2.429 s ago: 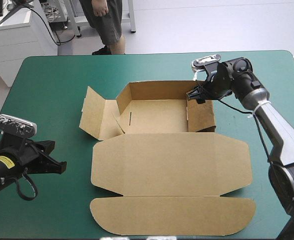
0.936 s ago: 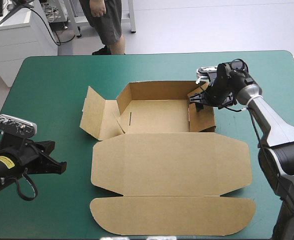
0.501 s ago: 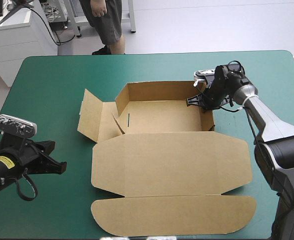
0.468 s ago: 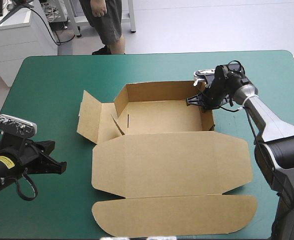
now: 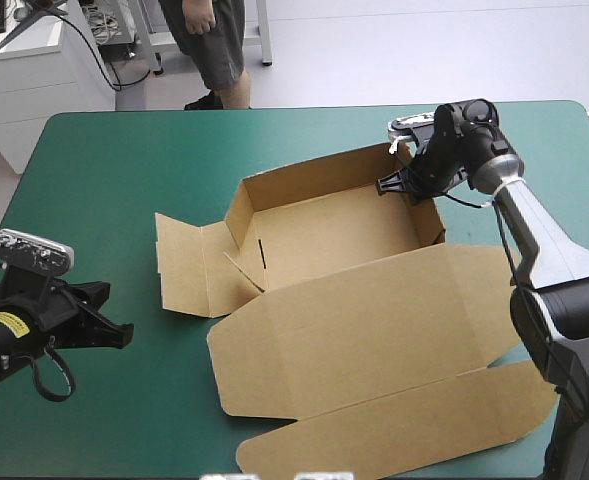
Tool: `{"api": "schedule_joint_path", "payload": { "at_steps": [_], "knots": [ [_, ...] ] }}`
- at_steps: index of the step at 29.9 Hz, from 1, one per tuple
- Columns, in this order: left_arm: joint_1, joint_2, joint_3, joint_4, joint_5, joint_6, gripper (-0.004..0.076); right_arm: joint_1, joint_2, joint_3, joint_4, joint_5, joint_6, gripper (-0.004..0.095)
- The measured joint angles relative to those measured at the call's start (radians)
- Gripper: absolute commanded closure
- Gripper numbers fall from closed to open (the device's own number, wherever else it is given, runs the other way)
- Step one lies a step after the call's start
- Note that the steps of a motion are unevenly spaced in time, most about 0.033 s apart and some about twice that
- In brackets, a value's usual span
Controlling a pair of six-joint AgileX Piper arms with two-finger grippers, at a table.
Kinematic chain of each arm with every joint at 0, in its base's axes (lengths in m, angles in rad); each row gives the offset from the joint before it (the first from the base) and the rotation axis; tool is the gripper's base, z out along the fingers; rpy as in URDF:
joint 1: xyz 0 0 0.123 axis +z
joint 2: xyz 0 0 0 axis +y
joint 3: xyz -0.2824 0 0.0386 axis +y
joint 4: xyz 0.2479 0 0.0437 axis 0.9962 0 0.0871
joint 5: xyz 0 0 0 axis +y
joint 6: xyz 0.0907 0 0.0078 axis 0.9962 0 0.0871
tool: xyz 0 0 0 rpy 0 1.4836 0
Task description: Fold the box
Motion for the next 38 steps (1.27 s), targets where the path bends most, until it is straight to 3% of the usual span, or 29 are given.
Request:
{"api": "schedule_joint_path", "payload": {
  "at_steps": [8, 16, 24, 30, 38],
  "knots": [
    [0.0, 0.0, 0.0, 0.0, 0.0, 0.0, 0.0733, -0.07, -0.17, -0.002, 0.006, 0.019, -0.069, 0.0927],
    [0.0, 0.0, 0.0, 0.0, -0.001, 0.0, 0.0733, -0.241, -0.383, -0.003, 0.156, 0.022, -0.172, 0.0927],
    [0.0, 0.006, 0.0, -0.004, -0.002, 0.0, 0.0732, -0.396, -0.571, 0.071, 0.234, 0.022, -0.262, 0.0927],
    [0.0, 0.108, 0.0, -0.01, -0.023, 0.0, 0.0705, -0.464, -0.681, 0.173, 0.277, 0.023, -0.31, 0.0927],
    [0.029, 0.272, 0.0, -0.087, -0.091, 0.06, 0.0705, -0.477, -0.726, 0.21, 0.3, 0.023, -0.319, 0.0927]
  ]
}}
